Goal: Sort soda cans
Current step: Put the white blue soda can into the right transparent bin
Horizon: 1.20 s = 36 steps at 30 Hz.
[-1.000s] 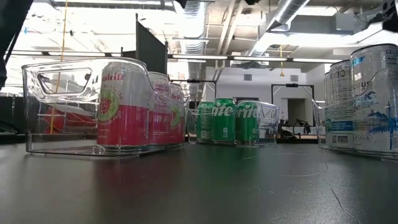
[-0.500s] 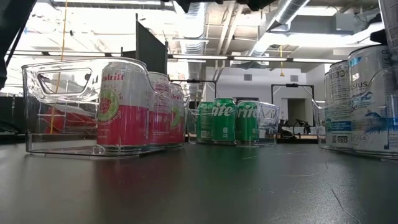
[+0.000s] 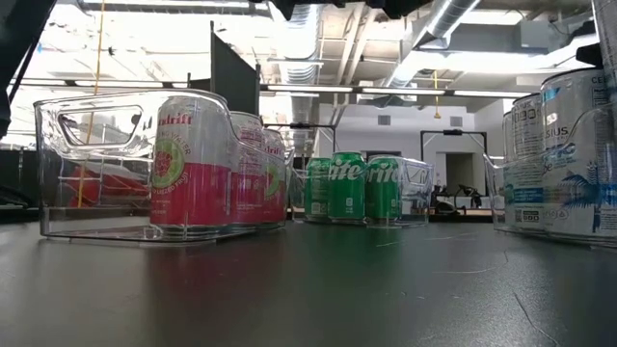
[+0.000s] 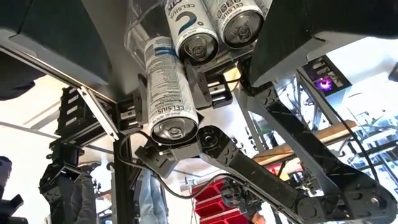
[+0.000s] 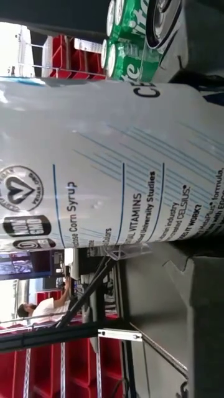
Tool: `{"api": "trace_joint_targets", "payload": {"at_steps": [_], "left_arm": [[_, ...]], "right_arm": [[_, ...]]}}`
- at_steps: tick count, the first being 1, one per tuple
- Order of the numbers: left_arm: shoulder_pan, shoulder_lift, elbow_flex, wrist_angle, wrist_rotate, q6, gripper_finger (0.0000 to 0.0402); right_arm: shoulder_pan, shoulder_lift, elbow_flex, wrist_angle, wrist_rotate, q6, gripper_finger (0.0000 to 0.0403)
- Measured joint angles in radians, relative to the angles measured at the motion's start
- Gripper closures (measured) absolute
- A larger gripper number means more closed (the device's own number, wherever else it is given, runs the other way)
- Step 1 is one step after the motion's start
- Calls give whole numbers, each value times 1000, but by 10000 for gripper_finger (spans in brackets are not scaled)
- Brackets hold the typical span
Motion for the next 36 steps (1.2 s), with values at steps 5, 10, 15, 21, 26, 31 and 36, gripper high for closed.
{"api": "trace_joint_targets", "payload": {"at_steps": [5,10,15,21,26,31,36], "left_arm": [[0,0,0,-5,-1,0,24],[0,0,0,-8,-1,0,24],[0,0,0,-8,0,0,24],[0,0,0,-7,0,0,24],[0,0,0,-7,0,0,24],[0,0,0,-8,0,0,24],[0,3,0,-24,0,0,24]], "right_arm": [[0,1,-1,11,-7,0,157],[0,1,-2,11,-7,0,157],[-1,2,-2,11,-7,1,157],[-1,2,-2,28,-7,5,156],[-1,2,-3,33,-9,6,116],[-1,2,-3,33,-13,-8,127],[-1,2,-3,33,-13,-11,133]]}}
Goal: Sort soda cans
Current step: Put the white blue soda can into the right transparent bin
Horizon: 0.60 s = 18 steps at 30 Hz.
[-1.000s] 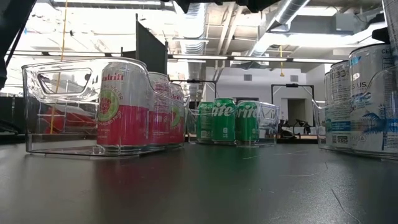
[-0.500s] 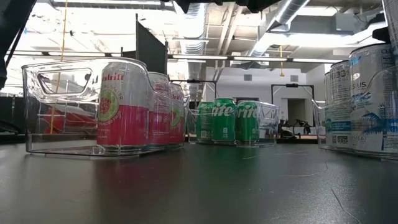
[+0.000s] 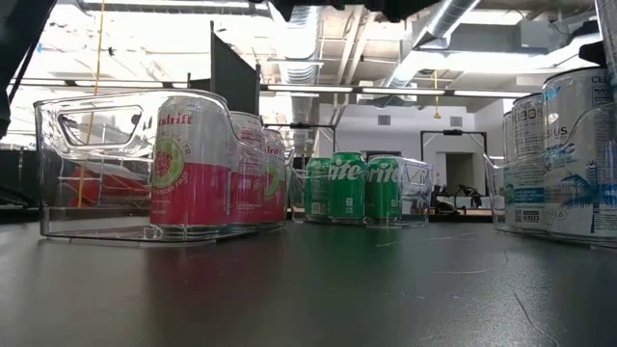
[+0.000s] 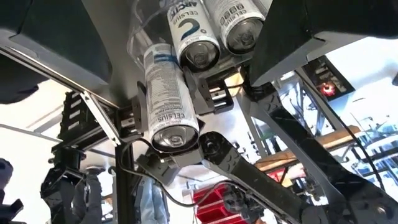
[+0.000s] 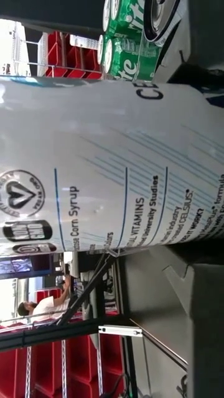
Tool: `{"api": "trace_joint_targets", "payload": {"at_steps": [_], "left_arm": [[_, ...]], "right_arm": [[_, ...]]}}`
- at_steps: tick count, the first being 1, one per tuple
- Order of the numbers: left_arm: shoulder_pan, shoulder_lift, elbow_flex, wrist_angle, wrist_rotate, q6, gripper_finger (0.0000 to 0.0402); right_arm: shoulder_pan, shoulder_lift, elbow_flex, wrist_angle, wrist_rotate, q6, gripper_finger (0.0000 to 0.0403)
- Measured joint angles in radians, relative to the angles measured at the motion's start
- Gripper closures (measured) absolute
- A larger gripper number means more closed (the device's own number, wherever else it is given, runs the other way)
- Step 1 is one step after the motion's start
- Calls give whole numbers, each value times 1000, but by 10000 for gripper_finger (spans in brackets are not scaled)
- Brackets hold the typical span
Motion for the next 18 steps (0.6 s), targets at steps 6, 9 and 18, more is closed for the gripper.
{"api": "trace_joint_targets", "payload": {"at_steps": [6,9,18], "left_arm": [[0,42,0,-10,1,-8,24],[0,56,0,0,1,-12,24],[0,61,0,-8,1,-13,24]], "right_arm": [[0,0,0,0,0,-8,132],[1,0,0,4,0,-10,132],[0,0,0,41,-5,-13,101]]}}
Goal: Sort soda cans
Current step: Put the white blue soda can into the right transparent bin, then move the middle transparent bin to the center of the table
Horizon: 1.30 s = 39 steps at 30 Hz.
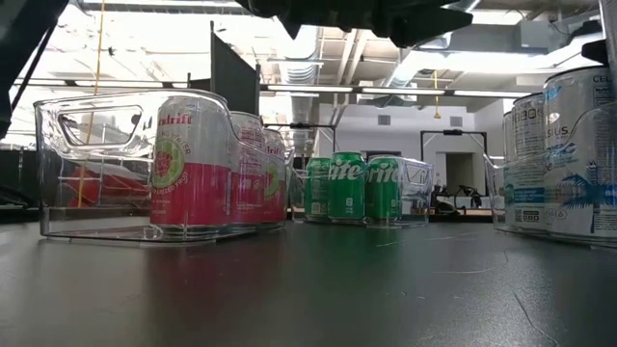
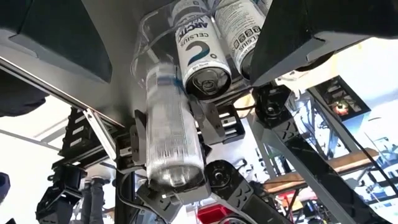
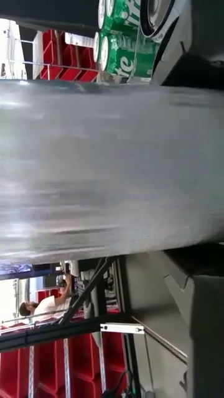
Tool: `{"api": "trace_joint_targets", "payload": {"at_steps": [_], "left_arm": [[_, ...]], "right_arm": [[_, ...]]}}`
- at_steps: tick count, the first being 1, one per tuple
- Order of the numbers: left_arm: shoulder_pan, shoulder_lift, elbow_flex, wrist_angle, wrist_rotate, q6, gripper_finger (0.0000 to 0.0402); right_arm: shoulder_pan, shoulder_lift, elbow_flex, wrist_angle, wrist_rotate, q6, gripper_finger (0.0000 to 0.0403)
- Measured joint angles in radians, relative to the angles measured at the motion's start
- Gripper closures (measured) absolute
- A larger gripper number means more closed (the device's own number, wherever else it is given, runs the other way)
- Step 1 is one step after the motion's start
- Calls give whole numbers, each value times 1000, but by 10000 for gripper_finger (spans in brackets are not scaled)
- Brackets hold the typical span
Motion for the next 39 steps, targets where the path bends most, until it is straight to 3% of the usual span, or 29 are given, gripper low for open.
{"api": "trace_joint_targets", "payload": {"at_steps": [17,24,39], "left_arm": [[-24,-1,0,45,39,26,24],[-25,-1,0,37,40,20,24],[-25,-1,0,23,44,12,24]], "right_arm": [[-14,0,0,31,-14,-104,87],[-14,1,-1,148,-47,-292,111],[-20,-45,-1,145,-53,-382,134]]}}
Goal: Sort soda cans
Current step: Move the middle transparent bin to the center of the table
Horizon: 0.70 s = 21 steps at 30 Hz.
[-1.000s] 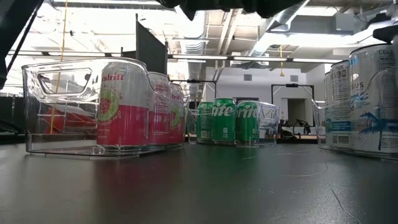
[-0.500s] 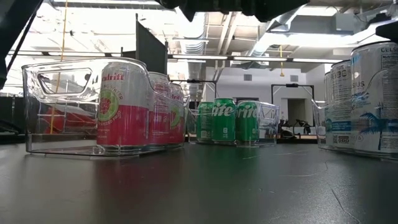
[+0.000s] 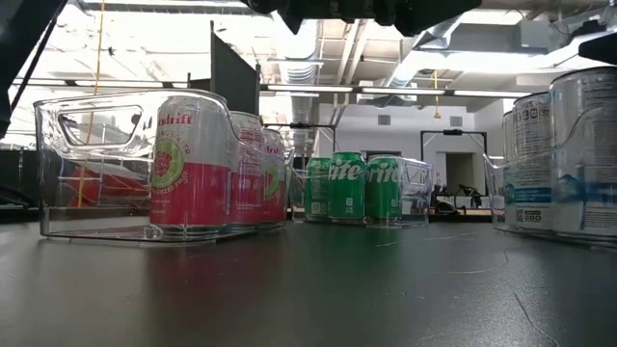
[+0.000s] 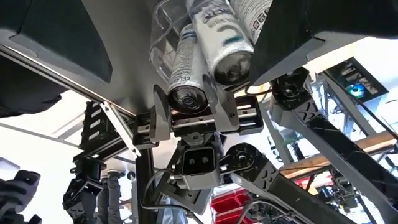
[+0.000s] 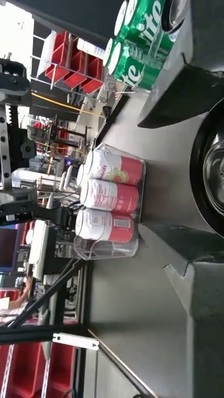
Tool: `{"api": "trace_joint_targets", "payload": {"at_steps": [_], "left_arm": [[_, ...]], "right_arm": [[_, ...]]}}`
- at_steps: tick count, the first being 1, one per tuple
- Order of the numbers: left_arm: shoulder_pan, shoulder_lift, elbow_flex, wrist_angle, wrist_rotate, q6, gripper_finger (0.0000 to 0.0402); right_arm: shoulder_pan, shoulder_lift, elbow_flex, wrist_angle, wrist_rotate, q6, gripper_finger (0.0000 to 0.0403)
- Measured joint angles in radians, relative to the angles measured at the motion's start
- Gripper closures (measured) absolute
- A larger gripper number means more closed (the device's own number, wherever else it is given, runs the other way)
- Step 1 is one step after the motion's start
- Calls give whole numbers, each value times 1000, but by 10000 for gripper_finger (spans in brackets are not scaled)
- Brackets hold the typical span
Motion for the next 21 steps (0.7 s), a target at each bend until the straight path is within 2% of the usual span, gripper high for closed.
{"api": "trace_joint_targets", "payload": {"at_steps": [21], "left_arm": [[0,0,0,-61,0,30,24]], "right_arm": [[-12,-131,0,-32,21,-215,131]]}}
